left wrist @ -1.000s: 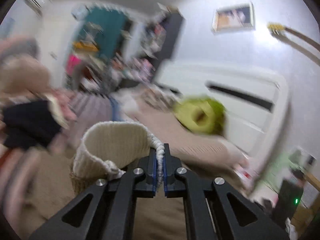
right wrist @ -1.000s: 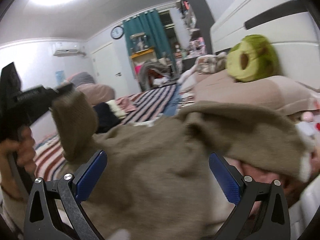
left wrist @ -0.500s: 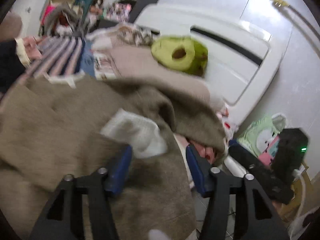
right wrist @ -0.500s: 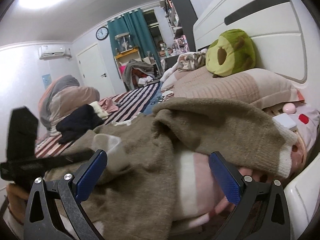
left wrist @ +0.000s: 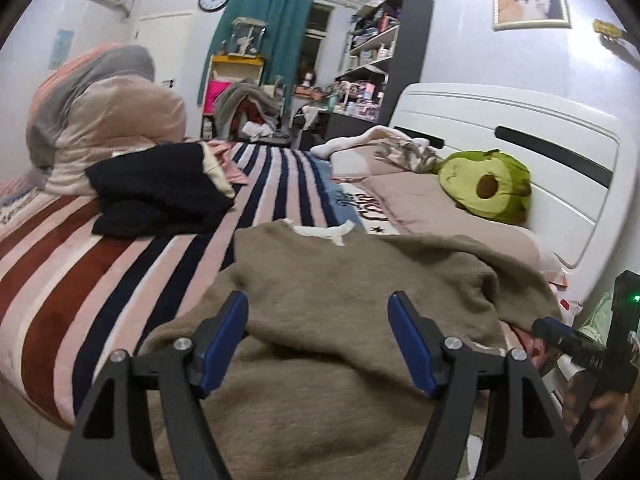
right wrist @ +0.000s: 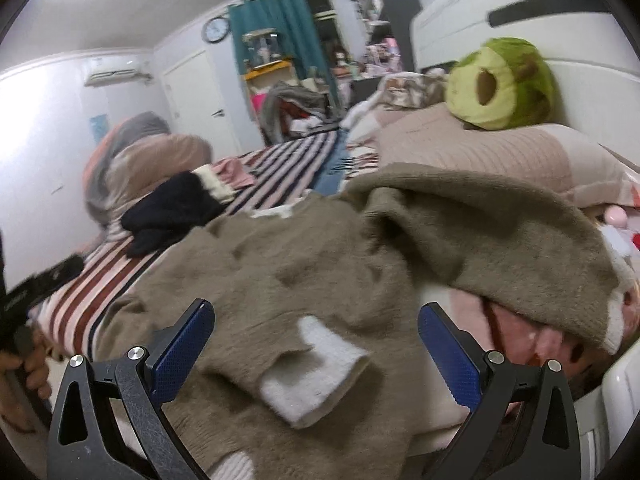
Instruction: Fold small clothes
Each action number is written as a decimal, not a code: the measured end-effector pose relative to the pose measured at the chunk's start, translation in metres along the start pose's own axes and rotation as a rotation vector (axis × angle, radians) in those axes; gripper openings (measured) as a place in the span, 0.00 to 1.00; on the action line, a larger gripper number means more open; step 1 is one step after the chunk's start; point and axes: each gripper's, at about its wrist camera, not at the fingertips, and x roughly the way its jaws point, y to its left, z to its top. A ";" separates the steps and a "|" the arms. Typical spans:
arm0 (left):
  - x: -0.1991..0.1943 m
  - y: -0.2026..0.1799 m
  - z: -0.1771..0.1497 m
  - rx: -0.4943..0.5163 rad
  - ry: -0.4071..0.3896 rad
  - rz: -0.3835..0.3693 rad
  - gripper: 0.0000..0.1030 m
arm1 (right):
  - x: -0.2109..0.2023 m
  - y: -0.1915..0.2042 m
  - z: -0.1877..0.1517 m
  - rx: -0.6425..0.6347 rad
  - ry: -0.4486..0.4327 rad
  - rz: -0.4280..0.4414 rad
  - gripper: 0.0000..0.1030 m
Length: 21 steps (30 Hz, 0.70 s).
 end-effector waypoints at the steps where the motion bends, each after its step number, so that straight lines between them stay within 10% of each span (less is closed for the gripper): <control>1: 0.002 0.004 -0.002 -0.007 0.004 -0.002 0.67 | -0.001 -0.009 0.000 0.039 -0.002 0.012 0.98; 16: 0.059 -0.035 -0.007 0.038 0.069 0.031 0.67 | -0.045 -0.172 0.000 0.149 -0.098 -0.464 0.99; 21: 0.072 -0.045 -0.003 0.048 0.086 0.043 0.67 | -0.029 -0.207 -0.009 0.240 -0.016 -0.474 0.99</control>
